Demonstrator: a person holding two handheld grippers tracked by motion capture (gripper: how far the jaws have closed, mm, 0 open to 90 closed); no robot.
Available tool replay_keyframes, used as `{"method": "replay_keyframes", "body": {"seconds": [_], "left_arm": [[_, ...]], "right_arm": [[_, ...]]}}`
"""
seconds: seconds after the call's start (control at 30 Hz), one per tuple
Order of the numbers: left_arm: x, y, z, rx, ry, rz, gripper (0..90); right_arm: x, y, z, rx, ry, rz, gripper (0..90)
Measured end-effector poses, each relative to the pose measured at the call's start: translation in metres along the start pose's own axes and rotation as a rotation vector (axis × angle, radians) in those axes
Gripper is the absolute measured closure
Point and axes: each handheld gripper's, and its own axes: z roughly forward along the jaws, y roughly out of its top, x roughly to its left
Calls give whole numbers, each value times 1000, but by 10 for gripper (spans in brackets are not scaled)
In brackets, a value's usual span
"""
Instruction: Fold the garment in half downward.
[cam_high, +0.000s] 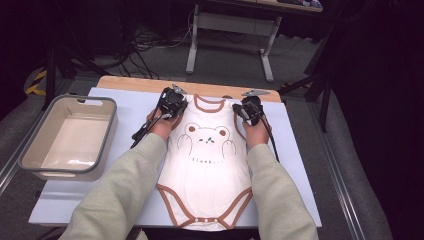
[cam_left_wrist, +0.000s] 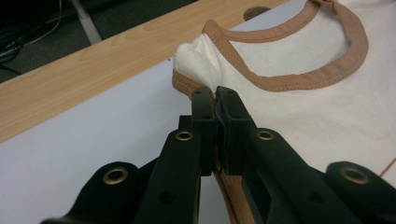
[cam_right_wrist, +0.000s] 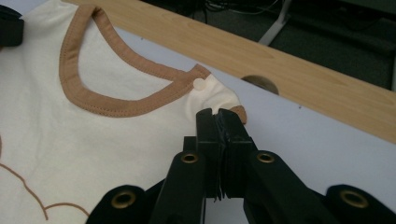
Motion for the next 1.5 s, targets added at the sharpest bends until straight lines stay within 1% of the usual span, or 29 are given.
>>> {"method": "replay_keyframes", "body": {"seconds": [0.2,0.37,0.4,0.5,0.53,0.6,0.7,0.77,0.87,0.97,1.0,1.03,1.07,1.13,1.2,1.33,1.43,1.5], "left_arm": [[-2,8,-7,-43,0,0,870],[-1,20,-16,-72,8,20,870],[-1,22,-18,-85,15,22,869],[-1,22,-21,-82,5,18,870],[-1,22,-22,-77,5,25,870],[-4,21,-26,-74,3,39,870],[-9,19,-35,-100,2,71,869],[-11,17,-43,-118,-5,80,869],[-11,12,-57,-148,-30,66,870],[-13,9,-71,-173,-54,63,869],[-15,9,-75,-174,-64,68,869],[-18,8,-79,-187,-66,74,869],[-20,7,-83,-192,-76,81,869],[-25,5,-92,-208,-81,89,869],[-29,3,-99,-223,-94,89,869],[-36,-2,-114,-246,-125,87,869],[-44,-8,-123,-251,-142,107,869],[-48,-12,-130,-253,-148,122,869]], "right_arm": [[-3,8,-14,-62,5,3,882],[-5,12,-22,-98,3,0,882],[-5,13,-23,-105,3,0,882],[-5,14,-28,-118,13,14,881],[-4,14,-29,-121,16,19,882],[-1,14,-32,-123,25,11,882],[3,15,-42,-142,45,6,882],[5,14,-50,-158,58,-4,882],[7,11,-65,-184,83,-4,882],[12,8,-83,-212,111,-11,881],[13,7,-87,-216,117,-16,881],[16,6,-92,-223,122,-21,881],[18,5,-97,-229,130,-27,881],[23,2,-106,-237,137,-45,881],[28,0,-116,-251,145,-60,881],[37,-8,-132,-272,170,-71,881],[43,-13,-144,-278,177,-90,880],[46,-17,-152,-288,191,-85,880]]}}
